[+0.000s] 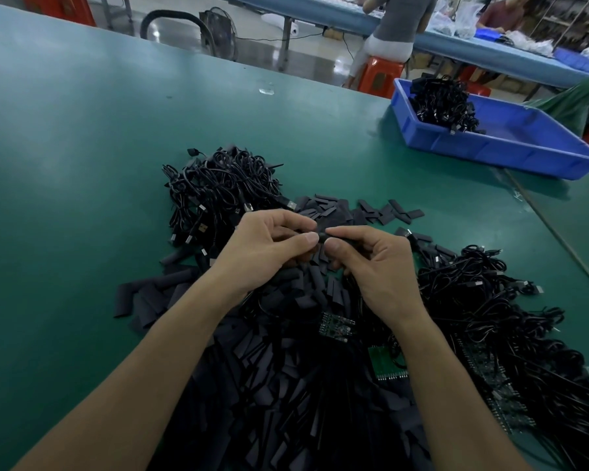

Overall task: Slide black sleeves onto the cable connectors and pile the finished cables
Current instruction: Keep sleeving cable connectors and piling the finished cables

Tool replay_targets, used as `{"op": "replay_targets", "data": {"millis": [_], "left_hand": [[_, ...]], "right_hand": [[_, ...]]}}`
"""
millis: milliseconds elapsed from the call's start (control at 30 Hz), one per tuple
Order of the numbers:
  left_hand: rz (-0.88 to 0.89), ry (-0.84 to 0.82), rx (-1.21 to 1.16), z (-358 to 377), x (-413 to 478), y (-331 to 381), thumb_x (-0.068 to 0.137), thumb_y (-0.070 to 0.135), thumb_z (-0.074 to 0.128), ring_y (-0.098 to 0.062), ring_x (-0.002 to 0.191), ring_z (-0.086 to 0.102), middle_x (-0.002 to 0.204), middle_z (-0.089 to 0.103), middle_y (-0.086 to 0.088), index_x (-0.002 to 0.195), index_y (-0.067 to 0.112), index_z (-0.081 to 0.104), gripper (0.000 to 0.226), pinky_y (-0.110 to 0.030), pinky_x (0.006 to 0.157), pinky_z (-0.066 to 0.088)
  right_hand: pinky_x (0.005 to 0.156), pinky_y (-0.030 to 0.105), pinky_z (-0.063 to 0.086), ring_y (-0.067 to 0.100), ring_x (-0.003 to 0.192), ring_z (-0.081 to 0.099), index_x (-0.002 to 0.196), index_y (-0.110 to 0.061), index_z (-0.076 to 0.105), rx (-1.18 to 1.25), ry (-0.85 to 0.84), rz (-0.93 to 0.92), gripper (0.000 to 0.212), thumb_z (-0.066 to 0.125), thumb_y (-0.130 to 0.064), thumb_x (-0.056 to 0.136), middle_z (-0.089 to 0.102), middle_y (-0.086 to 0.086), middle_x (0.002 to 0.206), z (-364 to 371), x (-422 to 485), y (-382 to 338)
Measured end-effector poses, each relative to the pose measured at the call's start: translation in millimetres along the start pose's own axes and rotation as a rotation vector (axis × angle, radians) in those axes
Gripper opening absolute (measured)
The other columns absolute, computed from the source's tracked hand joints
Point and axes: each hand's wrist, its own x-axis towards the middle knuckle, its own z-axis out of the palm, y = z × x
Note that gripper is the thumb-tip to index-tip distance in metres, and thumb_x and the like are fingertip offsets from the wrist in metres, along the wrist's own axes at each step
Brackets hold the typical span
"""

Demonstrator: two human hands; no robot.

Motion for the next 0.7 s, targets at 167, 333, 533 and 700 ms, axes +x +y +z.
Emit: {"op": "replay_targets", "data": {"millis": [167, 333, 533, 700], "left_hand": [[0.18, 0.102, 0.228, -2.7, -0.2, -2.9, 0.082, 0.028, 0.081, -0.014, 0.067, 0.072, 0.072, 0.075, 0.004, 0.082, 0.022, 0.075, 0.008, -0.028, 0.071, 0.06], [0.218, 0.087, 0.241, -5.1, 3.3, -4.0, 0.086, 0.023, 0.076, -0.014, 0.068, 0.072, 0.074, 0.075, 0.005, 0.082, 0.019, 0.075, 0.006, -0.029, 0.073, 0.061], [0.076, 0.046, 0.184, -6.0, 4.9, -8.7, 0.086, 0.03, 0.077, -0.013, 0.072, 0.074, 0.075, 0.077, 0.003, 0.082, 0.022, 0.077, 0.009, -0.024, 0.074, 0.059], [0.045, 0.019, 0.19, -4.6, 4.9, -8.3, 0.089, 0.027, 0.075, -0.011, 0.068, 0.072, 0.073, 0.076, 0.002, 0.081, 0.018, 0.076, 0.012, -0.021, 0.07, 0.057]], "right_hand": [[0.065, 0.021, 0.055, 0.012, 0.063, 0.07, 0.096, -0.027, 0.075, 0.015, 0.054, -0.007, 0.015, 0.075, -0.015, 0.087, 0.075, -0.004, 0.076, 0.0, -3.1, 2.6], [0.065, 0.021, 0.055, 0.014, 0.065, 0.071, 0.097, -0.029, 0.075, 0.031, 0.04, -0.006, 0.017, 0.075, -0.015, 0.087, 0.076, -0.002, 0.077, -1.7, -1.0, 2.1], [0.07, 0.025, 0.058, 0.014, 0.067, 0.071, 0.097, -0.03, 0.074, 0.016, 0.015, -0.015, 0.023, 0.076, -0.01, 0.086, 0.076, -0.003, 0.08, -2.4, -1.4, 3.2], [0.07, 0.018, 0.054, 0.008, 0.068, 0.071, 0.098, -0.029, 0.073, 0.002, 0.021, -0.019, 0.023, 0.076, -0.01, 0.086, 0.074, -0.012, 0.074, 1.0, -3.4, 3.8]]}}
